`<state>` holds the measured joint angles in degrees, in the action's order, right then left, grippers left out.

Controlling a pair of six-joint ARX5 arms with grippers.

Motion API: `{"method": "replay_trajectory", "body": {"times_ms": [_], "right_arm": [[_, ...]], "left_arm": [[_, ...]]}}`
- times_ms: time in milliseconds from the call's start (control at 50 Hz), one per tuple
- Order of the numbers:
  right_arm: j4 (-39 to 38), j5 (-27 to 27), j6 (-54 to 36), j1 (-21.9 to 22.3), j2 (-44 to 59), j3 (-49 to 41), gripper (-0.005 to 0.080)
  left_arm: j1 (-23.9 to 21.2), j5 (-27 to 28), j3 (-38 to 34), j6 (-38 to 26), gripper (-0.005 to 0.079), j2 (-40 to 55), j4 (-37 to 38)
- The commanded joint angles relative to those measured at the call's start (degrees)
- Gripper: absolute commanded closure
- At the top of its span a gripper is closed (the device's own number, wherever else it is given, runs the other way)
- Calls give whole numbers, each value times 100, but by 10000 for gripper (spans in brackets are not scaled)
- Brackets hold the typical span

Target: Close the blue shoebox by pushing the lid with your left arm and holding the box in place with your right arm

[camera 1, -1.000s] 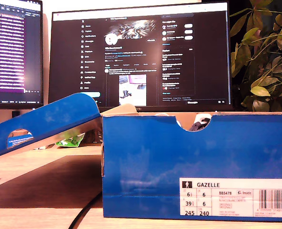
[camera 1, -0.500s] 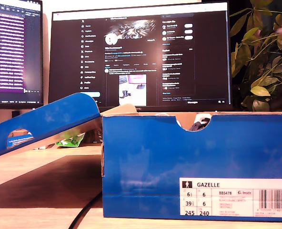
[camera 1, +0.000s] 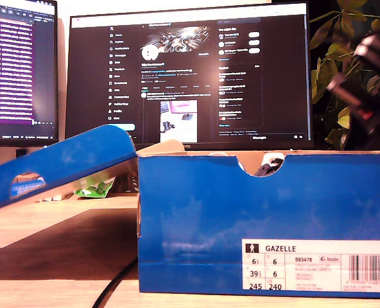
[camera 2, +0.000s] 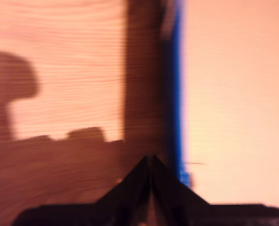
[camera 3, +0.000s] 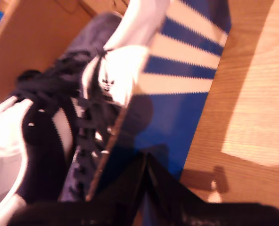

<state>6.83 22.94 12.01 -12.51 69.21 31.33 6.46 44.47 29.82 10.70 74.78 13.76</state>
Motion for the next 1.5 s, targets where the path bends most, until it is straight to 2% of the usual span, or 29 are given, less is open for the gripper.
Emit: {"method": "replay_trajectory", "body": {"times_ms": [0, 280, 520, 660, 800, 920, 1060, 1180, 1280, 1380, 1480], "right_arm": [[-136, 66, 24, -203, 74, -79, 764], [-153, 44, 28, -299, 92, -79, 764], [-216, 42, 22, -295, 92, -79, 764], [-275, -101, 2, -240, 85, -76, 764], [-223, -223, -400, -7, 83, -68, 764], [-90, -426, -501, 435, 57, 9, 764], [-52, -417, -610, 1095, -142, 184, 764], [105, 284, -584, 1539, -402, 411, 764], [157, 916, -431, 1641, -595, 614, 764], [157, 1547, -249, 1624, -765, 852, 764], [162, 1993, -61, 1626, -925, 1123, 764]], "left_arm": [[-26, 240, 48, 0, 762, 50, -48], [-28, 1073, 669, 310, 762, -363, 0], [-367, 1211, 1272, 835, 762, -918, -15], [-866, 1211, 1585, 1064, 762, -1008, -142], [-1552, 1141, 1705, 1523, 762, -1003, -682], [-2184, 809, 1735, 1965, 762, -1003, -1226], [-2933, 348, 1738, 2297, 762, -988, -1834], [-3534, 59, 1738, 2430, 762, -949, -2308], [-3952, 7, 1738, 2492, 762, -949, -2625], [-4105, -4, 1738, 2409, 762, -953, -2712], [-4065, -269, 1738, 2197, 762, -953, -2315]]}}
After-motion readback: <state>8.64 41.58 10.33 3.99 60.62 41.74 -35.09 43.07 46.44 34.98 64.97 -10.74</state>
